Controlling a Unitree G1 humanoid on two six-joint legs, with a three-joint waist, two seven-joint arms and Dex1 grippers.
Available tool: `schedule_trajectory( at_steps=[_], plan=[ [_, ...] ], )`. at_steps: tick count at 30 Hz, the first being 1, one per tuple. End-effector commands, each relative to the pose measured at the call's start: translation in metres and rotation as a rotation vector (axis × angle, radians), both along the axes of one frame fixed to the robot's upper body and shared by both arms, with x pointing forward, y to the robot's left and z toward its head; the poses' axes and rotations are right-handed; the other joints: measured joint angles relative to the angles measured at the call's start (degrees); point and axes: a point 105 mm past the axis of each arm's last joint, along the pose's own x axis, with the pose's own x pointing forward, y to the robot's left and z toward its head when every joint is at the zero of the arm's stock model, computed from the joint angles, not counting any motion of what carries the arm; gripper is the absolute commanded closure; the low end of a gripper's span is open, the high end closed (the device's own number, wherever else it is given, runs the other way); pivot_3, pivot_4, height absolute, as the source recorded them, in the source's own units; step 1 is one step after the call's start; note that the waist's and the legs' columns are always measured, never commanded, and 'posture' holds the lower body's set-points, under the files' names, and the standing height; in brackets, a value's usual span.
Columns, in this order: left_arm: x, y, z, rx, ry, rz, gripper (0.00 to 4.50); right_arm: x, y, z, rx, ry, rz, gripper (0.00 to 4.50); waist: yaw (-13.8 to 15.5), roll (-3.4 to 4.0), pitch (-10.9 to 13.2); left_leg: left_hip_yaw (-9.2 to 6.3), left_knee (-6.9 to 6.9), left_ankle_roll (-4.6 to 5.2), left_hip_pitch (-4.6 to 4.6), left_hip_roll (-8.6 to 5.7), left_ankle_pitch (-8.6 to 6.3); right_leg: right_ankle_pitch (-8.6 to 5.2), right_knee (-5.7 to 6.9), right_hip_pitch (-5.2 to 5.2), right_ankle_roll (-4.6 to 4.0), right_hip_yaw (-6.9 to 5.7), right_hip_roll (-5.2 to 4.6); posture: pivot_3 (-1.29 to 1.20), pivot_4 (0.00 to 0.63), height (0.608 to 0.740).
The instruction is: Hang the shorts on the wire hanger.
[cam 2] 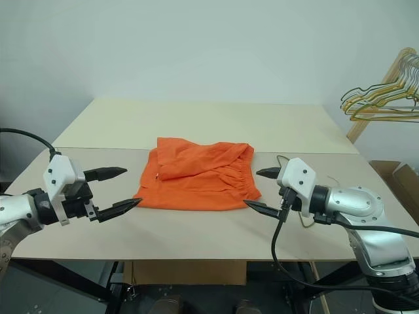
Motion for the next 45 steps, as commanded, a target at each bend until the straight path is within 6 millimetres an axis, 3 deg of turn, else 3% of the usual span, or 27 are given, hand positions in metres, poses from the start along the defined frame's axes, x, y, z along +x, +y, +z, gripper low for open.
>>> schedule_trajectory(
  at_steps=[1,9,15,23,32,38,42,45],
  plan=[
    [-0.005,-0.002,0.01,-0.004,-0.038,-0.026,0.02,-0.002,0.0,0.015,0.003,-0.059,0.004,0.03,-0.02,0.0,0.0,0.0,0.0,0.0,0.0,0.0,0.0,0.0,0.0,0.0,0.0,0.0,0.0,0.19,0.0,0.74],
    [-0.006,-0.007,0.01,-0.01,-0.031,-0.041,0.02,-0.003,0.003,0.01,-0.01,-0.058,-0.004,0.03,0.0,0.0,0.0,0.01,0.0,0.0,0.0,0.0,0.0,0.0,0.0,0.0,0.0,0.0,0.0,0.19,0.0,0.74],
    [-0.008,-0.015,0.007,-0.001,-0.06,-0.067,0.02,0.006,0.004,-0.028,-0.33,-0.141,-0.037,0.03,-0.08,0.0,0.0,0.05,0.0,-0.01,0.0,0.0,0.0,-0.01,0.0,-0.02,-0.01,0.0,-0.01,0.16,0.0,0.74],
    [-0.01,-0.022,0.002,-0.033,-0.047,-0.073,0.02,0.018,0.012,-0.054,-0.46,-0.163,-0.024,0.03,-0.7,0.0,-0.01,0.08,0.0,-0.02,0.03,0.0,0.01,-0.01,0.04,-0.03,-0.03,0.02,0.01,0.13,0.0,0.74],
    [-0.007,-0.024,0.005,-0.029,-0.068,-0.088,0.02,0.065,0.014,-0.091,-0.845,-0.432,0.064,0.03,-1.99,0.0,0.0,0.07,0.0,-0.08,0.0,-0.03,0.04,-0.01,0.06,-0.05,-0.04,0.02,0.01,0.15,0.0,0.74],
    [-0.008,-0.024,0.006,-0.029,-0.076,-0.087,0.02,0.079,0.018,-0.1,-0.913,-0.485,0.116,0.03,-2.05,0.0,-0.01,0.07,0.0,-0.09,0.03,-0.03,0.06,0.0,0.06,-0.02,-0.05,0.02,0.02,0.17,0.0,0.74],
    [-0.009,-0.024,0.007,-0.031,-0.082,-0.087,0.0,0.082,0.022,-0.105,-0.908,-0.493,0.142,0.96,-2.07,-0.04,-0.03,0.06,0.0,-0.1,0.11,-0.02,0.06,0.0,0.08,0.05,-0.06,0.02,0.02,0.18,0.0,0.74],
    [-0.009,-0.025,0.007,-0.03,-0.084,-0.086,0.0,0.083,0.022,-0.108,-0.909,-0.488,0.153,2.09,-2.12,-0.04,-0.04,0.05,0.0,-0.1,0.13,-0.01,0.06,0.0,0.1,0.05,-0.06,0.03,0.03,0.18,0.0,0.74]
  ],
)
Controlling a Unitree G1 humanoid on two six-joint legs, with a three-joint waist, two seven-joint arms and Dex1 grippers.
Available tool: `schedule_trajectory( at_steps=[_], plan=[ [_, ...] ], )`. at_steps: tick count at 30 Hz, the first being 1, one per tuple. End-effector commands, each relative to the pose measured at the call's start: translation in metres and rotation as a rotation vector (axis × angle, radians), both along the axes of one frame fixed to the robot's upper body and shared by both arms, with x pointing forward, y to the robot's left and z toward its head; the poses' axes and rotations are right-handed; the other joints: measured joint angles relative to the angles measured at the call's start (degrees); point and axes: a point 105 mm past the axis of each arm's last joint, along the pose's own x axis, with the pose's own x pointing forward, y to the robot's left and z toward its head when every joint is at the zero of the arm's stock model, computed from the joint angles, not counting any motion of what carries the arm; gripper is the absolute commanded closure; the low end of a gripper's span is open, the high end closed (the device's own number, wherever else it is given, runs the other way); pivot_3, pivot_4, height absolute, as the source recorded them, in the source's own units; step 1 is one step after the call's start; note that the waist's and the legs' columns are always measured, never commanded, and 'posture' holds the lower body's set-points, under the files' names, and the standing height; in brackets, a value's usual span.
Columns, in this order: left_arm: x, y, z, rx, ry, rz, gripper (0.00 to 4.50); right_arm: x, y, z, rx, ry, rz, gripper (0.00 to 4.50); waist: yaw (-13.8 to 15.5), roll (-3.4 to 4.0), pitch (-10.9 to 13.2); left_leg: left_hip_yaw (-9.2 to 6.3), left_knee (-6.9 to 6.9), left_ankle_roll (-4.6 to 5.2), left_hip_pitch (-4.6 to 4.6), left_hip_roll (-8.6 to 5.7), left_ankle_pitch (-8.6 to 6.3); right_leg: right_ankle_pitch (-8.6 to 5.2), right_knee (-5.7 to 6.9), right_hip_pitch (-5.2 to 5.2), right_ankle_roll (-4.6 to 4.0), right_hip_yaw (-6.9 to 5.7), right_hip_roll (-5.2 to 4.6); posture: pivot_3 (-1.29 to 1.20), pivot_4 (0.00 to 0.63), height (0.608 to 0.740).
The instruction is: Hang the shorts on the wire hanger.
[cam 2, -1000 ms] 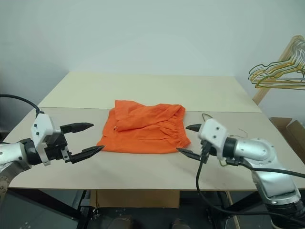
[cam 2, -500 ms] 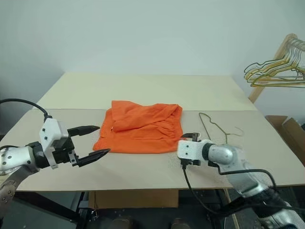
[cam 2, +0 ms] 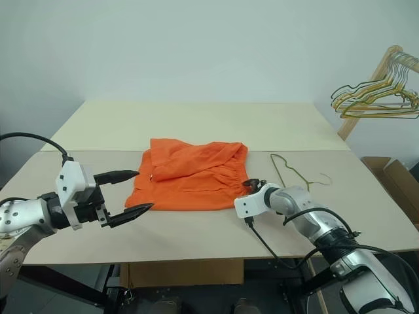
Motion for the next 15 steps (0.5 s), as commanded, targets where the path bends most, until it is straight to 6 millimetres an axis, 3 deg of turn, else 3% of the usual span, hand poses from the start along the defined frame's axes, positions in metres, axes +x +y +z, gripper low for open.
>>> schedule_trajectory(
  at_steps=[1,6,7,15],
  plan=[
    [-0.003,-0.003,0.011,0.007,-0.062,-0.014,0.0,0.004,0.003,0.002,-0.003,-0.02,0.018,2.44,-0.06,0.0,0.0,0.0,0.0,0.0,0.0,0.0,0.0,0.0,0.01,0.0,0.0,0.0,0.0,0.18,0.0,0.74],
    [-0.003,-0.003,0.008,0.013,-0.057,-0.013,0.0,0.005,0.001,0.0,-0.01,-0.024,0.025,4.31,-0.01,0.0,0.0,0.0,0.0,-0.01,-0.01,0.0,0.0,0.0,0.02,-0.02,0.0,0.01,0.01,0.18,0.0,0.74],
    [-0.002,-0.003,0.007,0.019,-0.055,-0.01,0.0,0.004,0.002,0.002,-0.016,-0.031,0.039,4.47,-0.01,0.0,0.0,0.0,0.0,-0.01,-0.01,0.0,0.0,0.0,0.02,-0.03,0.0,0.01,0.01,0.18,0.0,0.74],
    [0.008,0.015,-0.031,0.299,-0.05,0.04,0.0,-0.01,0.003,0.023,0.004,-0.04,0.139,4.47,0.07,0.05,0.03,0.01,0.0,-0.01,-0.05,0.0,0.0,-0.01,0.01,-0.06,-0.02,0.01,0.0,0.16,0.0,0.74]
  ],
)
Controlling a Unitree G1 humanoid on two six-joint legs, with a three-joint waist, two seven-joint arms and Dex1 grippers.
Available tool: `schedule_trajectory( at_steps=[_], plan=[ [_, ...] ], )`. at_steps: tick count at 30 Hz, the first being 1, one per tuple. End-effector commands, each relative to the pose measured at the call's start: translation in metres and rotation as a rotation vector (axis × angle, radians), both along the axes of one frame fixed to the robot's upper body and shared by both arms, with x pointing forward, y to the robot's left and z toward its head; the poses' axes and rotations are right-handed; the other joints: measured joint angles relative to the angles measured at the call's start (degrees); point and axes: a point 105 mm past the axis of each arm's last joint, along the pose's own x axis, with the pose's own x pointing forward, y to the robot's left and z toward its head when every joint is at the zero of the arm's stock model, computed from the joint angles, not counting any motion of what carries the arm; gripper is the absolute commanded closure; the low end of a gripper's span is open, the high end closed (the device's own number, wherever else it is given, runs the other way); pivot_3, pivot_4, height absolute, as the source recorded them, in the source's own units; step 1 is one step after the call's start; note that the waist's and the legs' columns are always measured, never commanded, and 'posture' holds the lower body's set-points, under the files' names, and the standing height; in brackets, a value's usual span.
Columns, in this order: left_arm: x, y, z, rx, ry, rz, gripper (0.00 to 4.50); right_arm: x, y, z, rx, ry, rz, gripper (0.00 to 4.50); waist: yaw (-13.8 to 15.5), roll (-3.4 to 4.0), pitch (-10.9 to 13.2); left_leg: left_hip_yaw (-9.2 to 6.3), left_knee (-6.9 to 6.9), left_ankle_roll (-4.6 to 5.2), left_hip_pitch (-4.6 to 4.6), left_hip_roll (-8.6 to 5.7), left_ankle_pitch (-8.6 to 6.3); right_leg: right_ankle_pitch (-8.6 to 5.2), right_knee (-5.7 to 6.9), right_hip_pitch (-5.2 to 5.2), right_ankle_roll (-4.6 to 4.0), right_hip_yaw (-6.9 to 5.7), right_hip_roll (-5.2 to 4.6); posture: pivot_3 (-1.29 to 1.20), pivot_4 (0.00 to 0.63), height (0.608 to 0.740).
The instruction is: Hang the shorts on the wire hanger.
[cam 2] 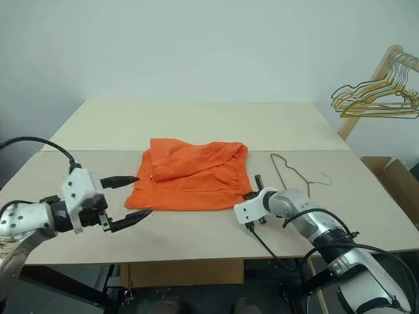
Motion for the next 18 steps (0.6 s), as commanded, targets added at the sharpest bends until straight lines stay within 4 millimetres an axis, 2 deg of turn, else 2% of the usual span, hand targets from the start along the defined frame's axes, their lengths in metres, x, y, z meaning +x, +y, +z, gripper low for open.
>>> schedule_trajectory(
  at_steps=[1,7,12,18],
  plan=[
    [0.009,0.012,-0.013,0.165,-0.058,0.025,0.0,-0.007,0.0,0.026,0.046,-0.031,0.062,4.47,0.07,0.01,0.01,0.0,0.0,0.0,0.0,0.0,0.0,0.0,0.0,0.0,0.0,0.0,0.0,0.16,0.0,0.74],
    [0.022,0.03,-0.052,0.439,-0.092,-0.006,0.0,-0.019,-0.003,0.036,0.059,-0.016,0.115,4.47,0.17,0.01,0.01,0.08,0.0,0.0,0.01,0.01,0.0,-0.09,-0.02,-0.01,-0.15,-0.01,-0.02,0.13,0.0,0.74],
    [0.052,0.038,-0.079,0.588,-0.142,0.033,0.0,-0.017,-0.002,0.042,0.056,-0.035,0.121,4.47,0.34,0.03,0.01,0.14,0.0,0.0,0.01,0.03,0.0,-0.03,0.04,-0.02,-0.07,-0.01,-0.01,0.1,0.0,0.74],
    [0.077,0.048,-0.097,0.716,-0.171,0.034,0.0,-0.017,0.0,0.044,0.06,-0.041,0.117,4.47,0.02,0.1,-0.05,0.22,0.0,0.01,0.03,0.02,0.0,-0.02,0.05,-0.01,-0.06,0.01,-0.03,0.07,0.0,0.74]
  ],
)
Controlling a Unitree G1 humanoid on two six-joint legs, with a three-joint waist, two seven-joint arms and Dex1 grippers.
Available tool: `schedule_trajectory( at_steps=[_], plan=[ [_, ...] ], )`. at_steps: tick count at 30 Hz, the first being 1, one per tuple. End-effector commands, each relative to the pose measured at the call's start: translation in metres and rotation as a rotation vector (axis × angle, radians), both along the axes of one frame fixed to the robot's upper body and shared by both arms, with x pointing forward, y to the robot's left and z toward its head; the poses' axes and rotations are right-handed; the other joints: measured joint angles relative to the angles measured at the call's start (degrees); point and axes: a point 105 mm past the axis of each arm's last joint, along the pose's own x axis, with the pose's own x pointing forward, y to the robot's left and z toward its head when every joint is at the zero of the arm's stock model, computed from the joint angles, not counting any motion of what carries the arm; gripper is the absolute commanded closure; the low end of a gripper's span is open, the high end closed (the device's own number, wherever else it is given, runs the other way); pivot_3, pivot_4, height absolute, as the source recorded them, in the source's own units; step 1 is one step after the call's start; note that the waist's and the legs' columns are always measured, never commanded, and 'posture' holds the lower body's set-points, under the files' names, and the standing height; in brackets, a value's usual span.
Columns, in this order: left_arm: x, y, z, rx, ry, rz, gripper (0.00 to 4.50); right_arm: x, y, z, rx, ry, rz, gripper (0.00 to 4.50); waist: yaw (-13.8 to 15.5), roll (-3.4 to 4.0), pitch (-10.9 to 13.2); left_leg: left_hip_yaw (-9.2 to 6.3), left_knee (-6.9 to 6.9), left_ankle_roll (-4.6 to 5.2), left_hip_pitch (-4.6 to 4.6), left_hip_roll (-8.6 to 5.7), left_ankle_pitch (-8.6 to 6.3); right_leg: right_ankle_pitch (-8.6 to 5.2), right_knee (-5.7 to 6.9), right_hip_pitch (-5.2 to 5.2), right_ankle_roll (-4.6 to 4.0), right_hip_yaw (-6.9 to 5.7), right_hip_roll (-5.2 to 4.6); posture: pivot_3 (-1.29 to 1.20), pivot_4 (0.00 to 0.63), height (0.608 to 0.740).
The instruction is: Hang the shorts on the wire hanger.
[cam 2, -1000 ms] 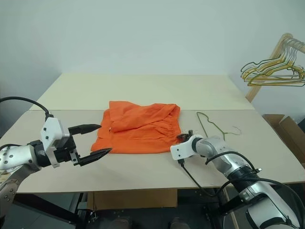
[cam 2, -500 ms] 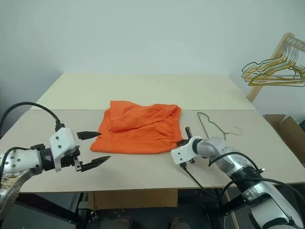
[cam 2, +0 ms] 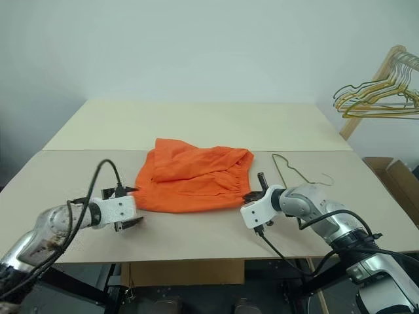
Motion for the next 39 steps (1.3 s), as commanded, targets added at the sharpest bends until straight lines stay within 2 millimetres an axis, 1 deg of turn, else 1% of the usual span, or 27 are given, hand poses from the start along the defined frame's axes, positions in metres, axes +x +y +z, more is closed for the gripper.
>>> schedule_trajectory(
  at_steps=[1,4,5,7,10,15,16,20,23,24,27,29,30,31,32,34,36,38,39],
  plan=[
    [0.011,0.009,-0.013,0.069,0.003,0.011,0.0,0.004,0.001,0.019,0.028,-0.06,-0.003,4.47,-0.09,0.09,-0.06,0.01,0.0,0.0,0.03,0.01,0.0,0.01,0.01,0.01,-0.01,0.0,0.0,0.07,0.0,0.74],
    [0.02,0.005,-0.015,0.063,-0.014,0.001,0.61,0.003,0.0,0.02,0.03,-0.06,-0.007,4.5,-0.2,0.36,-0.22,0.03,0.0,0.0,0.1,0.01,0.0,0.0,0.06,0.04,-0.01,0.0,0.0,0.06,0.0,0.74],
    [0.024,0.004,-0.014,0.064,-0.035,0.005,0.9,0.003,0.0,0.02,0.03,-0.06,-0.008,4.5,-0.21,0.41,-0.26,0.03,0.0,0.0,0.1,0.01,0.0,0.0,0.08,0.03,-0.01,0.01,0.0,0.06,0.0,0.74],
    [0.031,0.003,-0.013,0.061,-0.054,0.009,1.61,0.002,0.0,0.02,0.032,-0.06,-0.012,4.5,-0.19,0.43,-0.28,0.03,0.0,0.0,0.1,0.0,0.0,0.0,0.12,0.02,-0.01,0.01,0.01,0.06,0.0,0.74],
    [0.036,0.001,-0.01,0.054,-0.065,0.008,2.56,0.001,-0.001,0.02,0.034,-0.058,-0.017,4.5,-0.46,0.43,-0.28,0.03,0.0,0.0,0.08,0.0,0.0,0.0,0.13,0.01,-0.01,0.01,0.02,0.06,0.0,0.74],
    [0.035,-0.001,-0.003,0.027,-0.064,-0.014,4.23,0.0,-0.001,0.019,0.04,-0.051,-0.021,4.5,-1.25,0.43,-0.28,0.03,0.0,0.0,-0.01,0.0,0.0,0.0,0.12,-0.04,0.0,0.02,0.01,0.05,0.0,0.74],
    [0.033,-0.001,-0.001,0.017,-0.058,-0.021,4.48,-0.001,-0.001,0.018,0.043,-0.047,-0.022,4.5,-1.33,0.43,-0.28,0.02,0.0,0.0,-0.01,0.0,0.0,0.0,0.12,-0.04,0.0,0.02,0.01,0.05,0.0,0.74],
    [0.016,-0.002,0.005,-0.012,0.022,-0.096,4.48,-0.009,-0.003,0.014,0.051,-0.017,-0.018,4.5,-1.45,0.43,-0.28,0.02,0.0,0.0,-0.02,0.01,0.0,0.0,0.12,-0.06,0.0,0.02,0.01,0.06,0.0,0.74],
    [-0.014,-0.001,0.009,-0.012,0.136,-0.201,4.48,-0.018,-0.004,0.017,0.093,0.009,-0.004,4.5,-1.94,0.43,-0.28,0.02,0.0,0.0,-0.03,0.04,0.0,0.0,0.12,-0.09,0.0,0.03,0.01,0.06,0.0,0.74],
    [-0.024,0.001,0.012,-0.009,0.168,-0.237,4.48,-0.022,-0.004,0.018,0.107,0.021,0.013,4.5,-2.18,0.44,-0.27,0.02,0.0,0.01,-0.04,0.05,-0.01,0.0,0.12,-0.09,-0.01,0.03,0.01,0.06,0.0,0.74],
    [-0.057,0.007,0.02,0.009,0.278,-0.319,4.48,-0.047,-0.007,0.021,0.137,0.103,0.1,4.5,-2.83,0.44,-0.26,0.01,0.0,0.02,-0.02,0.11,-0.02,-0.03,0.11,-0.07,-0.03,0.02,-0.01,0.06,0.0,0.74],
    [-0.07,0.009,0.025,0.022,0.318,-0.347,4.48,-0.06,-0.012,0.022,0.129,0.162,0.14,4.5,-2.82,0.45,-0.25,0.01,0.0,0.03,0.03,0.18,-0.03,-0.06,0.12,-0.03,-0.04,0.01,-0.04,0.06,0.0,0.74],
    [-0.072,0.009,0.028,0.021,0.318,-0.349,4.48,-0.064,-0.014,0.024,0.13,0.187,0.148,4.5,-2.79,0.45,-0.25,0.01,0.0,0.03,0.08,0.19,-0.03,-0.08,0.11,0.01,-0.04,0.0,-0.04,0.07,0.0,0.74],
    [-0.071,0.008,0.03,0.017,0.307,-0.346,4.48,-0.065,-0.015,0.027,0.138,0.2,0.149,4.5,-2.76,0.45,-0.25,0.01,0.0,0.03,0.18,0.19,-0.03,-0.08,0.12,0.09,-0.03,0.0,-0.04,0.07,0.0,0.74],
    [-0.064,0.006,0.035,-0.002,0.269,-0.329,4.48,-0.059,-0.013,0.034,0.181,0.197,0.131,4.5,-2.76,0.45,-0.25,0.02,0.0,0.03,0.25,0.2,-0.03,-0.11,0.12,0.14,-0.07,0.0,-0.04,0.07,0.0,0.74],
    [-0.047,0.0,0.046,-0.047,0.192,-0.292,4.48,-0.041,-0.008,0.05,0.267,0.165,0.086,4.5,-2.8,0.44,-0.25,0.06,0.0,0.03,0.44,0.18,-0.03,-0.22,0.12,0.26,-0.11,0.0,-0.01,0.08,0.0,0.74],
    [-0.023,-0.005,0.064,-0.107,0.098,-0.246,4.48,-0.015,-0.004,0.07,0.332,0.095,0.037,4.5,-2.79,0.43,-0.24,0.07,0.0,0.03,0.58,0.19,-0.02,-0.18,0.13,0.42,0.0,-0.01,0.08,0.08,0.0,0.74],
    [0.011,-0.01,0.091,-0.178,-0.037,-0.177,4.48,0.018,0.001,0.096,0.413,-0.004,-0.031,4.5,-2.79,0.42,-0.23,0.04,0.0,0.03,0.63,0.21,-0.02,-0.1,0.15,0.48,-0.09,-0.01,0.2,0.08,0.0,0.74],
    [0.033,-0.011,0.107,-0.217,-0.124,-0.125,4.48,0.037,0.003,0.112,0.457,-0.065,-0.073,4.5,-2.76,0.42,-0.23,0.01,-0.01,0.02,0.65,0.21,-0.02,-0.09,0.16,0.51,-0.11,0.0,0.23,0.08,0.0,0.74]
  ],
)
